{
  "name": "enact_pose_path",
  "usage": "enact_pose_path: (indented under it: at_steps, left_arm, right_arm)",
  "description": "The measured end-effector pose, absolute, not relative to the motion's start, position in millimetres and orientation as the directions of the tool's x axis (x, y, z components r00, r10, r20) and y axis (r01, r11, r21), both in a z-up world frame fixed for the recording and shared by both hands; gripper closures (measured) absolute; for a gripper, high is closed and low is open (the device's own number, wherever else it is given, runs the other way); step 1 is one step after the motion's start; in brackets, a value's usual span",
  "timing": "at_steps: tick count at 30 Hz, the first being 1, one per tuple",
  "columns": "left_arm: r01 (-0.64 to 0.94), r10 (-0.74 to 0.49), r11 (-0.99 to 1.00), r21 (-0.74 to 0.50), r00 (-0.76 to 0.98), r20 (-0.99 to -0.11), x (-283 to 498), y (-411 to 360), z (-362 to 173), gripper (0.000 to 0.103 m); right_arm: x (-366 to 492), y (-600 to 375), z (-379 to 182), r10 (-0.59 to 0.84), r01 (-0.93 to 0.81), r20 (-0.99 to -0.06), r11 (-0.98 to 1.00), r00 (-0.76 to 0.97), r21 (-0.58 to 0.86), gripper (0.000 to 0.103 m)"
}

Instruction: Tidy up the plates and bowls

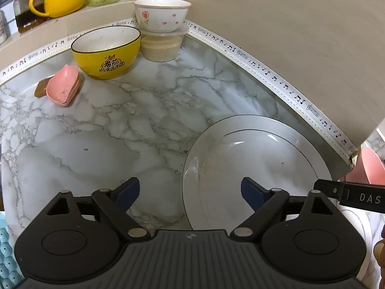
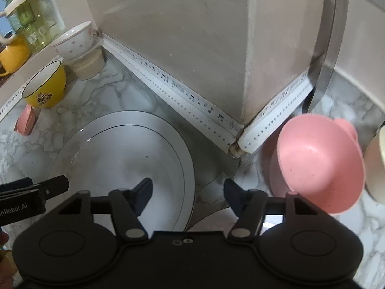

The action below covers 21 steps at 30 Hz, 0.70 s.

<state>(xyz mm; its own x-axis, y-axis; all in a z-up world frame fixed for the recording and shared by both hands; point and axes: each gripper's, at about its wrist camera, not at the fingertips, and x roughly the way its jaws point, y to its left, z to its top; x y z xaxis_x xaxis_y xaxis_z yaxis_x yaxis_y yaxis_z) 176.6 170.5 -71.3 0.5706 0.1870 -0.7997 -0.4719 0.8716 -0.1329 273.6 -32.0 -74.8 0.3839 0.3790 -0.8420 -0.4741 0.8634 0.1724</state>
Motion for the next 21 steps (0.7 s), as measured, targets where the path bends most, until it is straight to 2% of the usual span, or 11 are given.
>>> enact_pose_path:
  at_steps: [2,5,9,11,21]
  left_arm:
    - [-0.469,0.154,0.868,-0.164,0.569,-0.808,178,176,-74,0.032]
    - [-0.475,0.128,0.859,-0.191,0.560,-0.818,180,181,-78,0.042]
    - [-0.482,0.115,0.852,-0.207,0.557,-0.823,181,184,-81,0.050]
    - [-0.478,0.102,0.851,-0.218,0.557,-0.824,181,185,-82,0.058]
    - [-0.459,0.084,0.860,-0.224,0.559,-0.825,180,186,-83,0.078]
  right_arm:
    - [279,-32,-77,0.383,-0.462,-0.848,0.866,0.365,0.192,0.049]
    - [284,-33,-79,0.401,-0.453,-0.853,0.862,0.335,0.227,0.055]
    - [288,-34,-79,0.409,-0.446,-0.857,0.860,0.315,0.246,0.065]
    - [288,-34,-79,0.409,-0.448,-0.856,0.860,0.316,0.246,0.067]
    - [283,-29,-78,0.407,-0.477,-0.854,0.850,0.326,0.223,0.082]
